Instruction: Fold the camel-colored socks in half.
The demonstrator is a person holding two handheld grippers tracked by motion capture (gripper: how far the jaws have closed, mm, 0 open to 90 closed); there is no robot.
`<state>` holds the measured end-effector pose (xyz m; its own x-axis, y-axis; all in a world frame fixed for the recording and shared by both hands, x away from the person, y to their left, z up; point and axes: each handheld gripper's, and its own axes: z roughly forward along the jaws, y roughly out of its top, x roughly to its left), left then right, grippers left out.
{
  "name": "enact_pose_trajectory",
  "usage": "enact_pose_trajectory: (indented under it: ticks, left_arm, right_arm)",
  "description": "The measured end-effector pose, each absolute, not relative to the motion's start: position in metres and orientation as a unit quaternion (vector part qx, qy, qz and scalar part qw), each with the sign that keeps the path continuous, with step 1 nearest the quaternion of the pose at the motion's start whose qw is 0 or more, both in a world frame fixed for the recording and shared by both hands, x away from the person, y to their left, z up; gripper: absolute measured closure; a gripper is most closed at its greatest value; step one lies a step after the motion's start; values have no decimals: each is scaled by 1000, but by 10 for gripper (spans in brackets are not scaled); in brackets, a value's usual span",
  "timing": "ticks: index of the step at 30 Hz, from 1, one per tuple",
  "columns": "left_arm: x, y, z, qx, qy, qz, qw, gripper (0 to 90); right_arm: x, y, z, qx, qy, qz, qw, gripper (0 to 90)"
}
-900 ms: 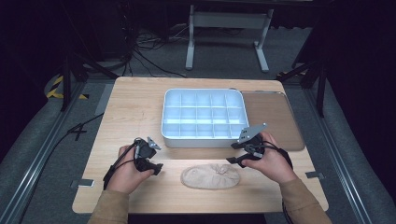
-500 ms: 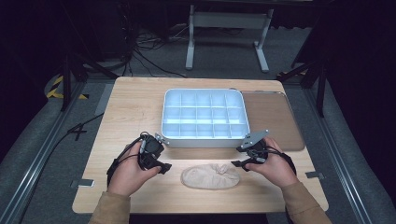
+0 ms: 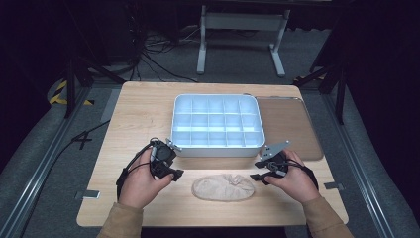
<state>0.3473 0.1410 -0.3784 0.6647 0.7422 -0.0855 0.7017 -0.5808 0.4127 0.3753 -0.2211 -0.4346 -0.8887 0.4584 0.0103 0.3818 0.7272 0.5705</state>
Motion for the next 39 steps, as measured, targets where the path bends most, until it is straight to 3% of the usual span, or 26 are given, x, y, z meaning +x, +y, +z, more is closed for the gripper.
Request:
enact_pose_trajectory:
  ticks: [11, 25, 39]
  left_arm:
    - [347, 126, -379, 894, 393, 2, 218, 541]
    - [346, 100, -396, 891, 392, -22, 229, 562]
    - [356, 96, -438, 872, 445, -36, 199, 605]
  right_arm:
    - [370, -229, -434, 241, 927, 281, 58, 550]
    - [367, -230, -436, 239, 928, 281, 59, 551]
    - [366, -227, -440, 232, 932, 274, 58, 552]
